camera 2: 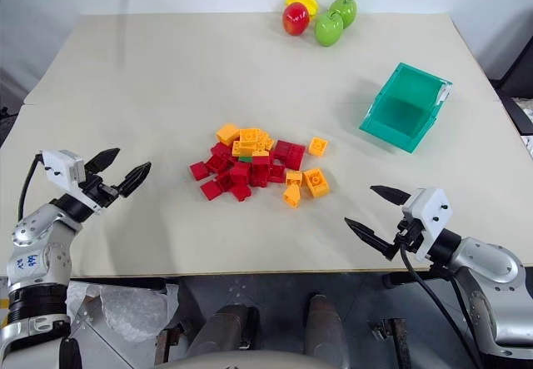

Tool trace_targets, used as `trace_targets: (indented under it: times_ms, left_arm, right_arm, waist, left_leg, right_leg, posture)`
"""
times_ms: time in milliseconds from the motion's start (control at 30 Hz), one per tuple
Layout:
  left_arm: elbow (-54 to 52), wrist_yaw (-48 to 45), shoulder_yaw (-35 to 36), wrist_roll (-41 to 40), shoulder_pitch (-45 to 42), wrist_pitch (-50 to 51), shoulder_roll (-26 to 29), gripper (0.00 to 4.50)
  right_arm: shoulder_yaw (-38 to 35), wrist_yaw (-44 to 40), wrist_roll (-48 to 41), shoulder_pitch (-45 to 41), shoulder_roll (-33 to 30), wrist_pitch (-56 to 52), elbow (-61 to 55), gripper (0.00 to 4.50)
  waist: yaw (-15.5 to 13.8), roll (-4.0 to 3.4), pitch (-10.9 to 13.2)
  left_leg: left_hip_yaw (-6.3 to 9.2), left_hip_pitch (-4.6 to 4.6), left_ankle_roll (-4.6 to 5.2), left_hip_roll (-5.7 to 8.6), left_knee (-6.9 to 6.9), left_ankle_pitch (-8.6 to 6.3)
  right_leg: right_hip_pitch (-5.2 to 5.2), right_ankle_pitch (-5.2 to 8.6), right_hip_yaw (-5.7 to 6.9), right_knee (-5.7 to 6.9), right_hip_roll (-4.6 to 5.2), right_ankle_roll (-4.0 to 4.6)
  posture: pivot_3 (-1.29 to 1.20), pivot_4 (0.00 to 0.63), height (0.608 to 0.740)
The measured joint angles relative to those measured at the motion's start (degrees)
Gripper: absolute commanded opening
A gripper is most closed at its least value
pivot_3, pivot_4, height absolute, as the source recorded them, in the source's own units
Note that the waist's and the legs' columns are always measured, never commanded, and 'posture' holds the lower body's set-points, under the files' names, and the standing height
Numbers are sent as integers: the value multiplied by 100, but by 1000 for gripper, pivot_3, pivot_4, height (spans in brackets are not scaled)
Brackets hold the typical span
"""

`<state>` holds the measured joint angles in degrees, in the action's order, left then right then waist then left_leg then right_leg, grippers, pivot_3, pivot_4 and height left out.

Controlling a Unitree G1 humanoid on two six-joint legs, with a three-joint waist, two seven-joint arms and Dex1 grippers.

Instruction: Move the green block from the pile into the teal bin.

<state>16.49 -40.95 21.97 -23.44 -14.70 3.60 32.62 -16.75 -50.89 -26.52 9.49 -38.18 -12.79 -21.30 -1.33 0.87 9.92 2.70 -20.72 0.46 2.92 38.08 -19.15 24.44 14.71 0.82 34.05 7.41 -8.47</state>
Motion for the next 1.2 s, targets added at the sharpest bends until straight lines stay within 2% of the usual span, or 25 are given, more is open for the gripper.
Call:
trace_targets:
  times_ms: [367,467,767,867,900,1000,1200]
  left_arm:
    - [-30,274,-65,55,-60,265,-28,4500]
    - [-27,-138,-177,43,-89,97,-10,3883]
    - [151,-998,-471,-17,-569,-125,-6,1138]
    - [432,-1441,-788,13,-883,-248,-33,185]
    - [477,-1634,-984,50,-1048,-287,-83,39]
    - [720,-1923,-1414,190,-1519,-472,-342,39]
    - [2499,-1404,-1696,822,-2847,-885,-851,39]
  right_arm:
    - [0,-1,0,-41,-4,-1,0,4472]
    - [14,-1,-50,-369,-18,-12,-1,4500]
    - [129,-11,-82,-718,-19,-107,-5,4500]
    - [245,-30,-95,-811,-19,-123,-6,4500]
    - [306,-45,-99,-864,-19,-123,-6,4500]
    - [452,-59,-102,-1011,-17,-120,-16,4500]
    - [548,-33,-101,-1095,1,-109,-40,4500]
  waist:
    - [3,0,0]
    - [4,-1,0]
    - [-2,-2,0]
    - [-1,-2,1]
    - [-2,-2,1]
    - [-16,-2,1]
    - [-8,-1,1]
  left_leg:
    - [0,0,0,0,0,0]
    - [-2,1,0,-1,0,0]
    - [-1,-1,0,3,1,0]
    - [-2,-2,0,4,5,0]
    - [-3,-2,1,5,7,0]
    - [-1,-6,3,14,12,0]
    - [2,-33,4,34,22,0]
  right_leg:
    - [0,0,-1,0,0,0]
    - [0,0,0,0,0,0]
    - [0,0,3,0,0,0]
    - [0,0,3,0,0,0]
    - [-1,0,4,1,0,0]
    - [-2,-2,6,2,2,-4]
    - [9,-6,18,17,-5,-11]
  posture:
    - [0,150,740]
    - [0,150,740]
    - [0,150,740]
    - [0,150,740]
    - [0,150,740]
    - [0,150,740]
    - [0,150,740]
